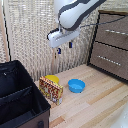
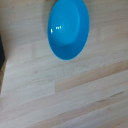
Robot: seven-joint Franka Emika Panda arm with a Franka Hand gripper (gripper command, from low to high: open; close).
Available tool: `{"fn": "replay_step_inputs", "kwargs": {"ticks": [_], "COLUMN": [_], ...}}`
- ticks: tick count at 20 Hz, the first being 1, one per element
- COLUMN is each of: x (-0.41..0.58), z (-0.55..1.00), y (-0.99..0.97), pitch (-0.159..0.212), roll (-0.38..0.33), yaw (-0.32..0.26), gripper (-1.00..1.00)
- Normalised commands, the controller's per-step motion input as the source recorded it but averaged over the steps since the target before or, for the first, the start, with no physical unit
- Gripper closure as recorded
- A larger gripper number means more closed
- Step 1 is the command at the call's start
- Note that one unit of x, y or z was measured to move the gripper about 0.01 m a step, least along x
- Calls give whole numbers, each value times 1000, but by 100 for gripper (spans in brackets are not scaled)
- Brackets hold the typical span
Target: With caution, bring your gripper towards the upper drawer's hold. Grasp the drawer hold tightly with your gripper tool. Pull the drawer in your direction to reveal the contents of the top drawer.
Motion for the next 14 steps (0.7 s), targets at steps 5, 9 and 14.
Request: {"fn": "replay_step_inputs", "kwargs": {"ticks": [5,9,14], "x": [413,305,191], "z": [379,430,406], "y": [246,386,438], "pitch": [64,163,204], "roll": [-288,-197,-164], "yaw": [-3,-34,-38], "gripper": [-100,-100,-100]}}
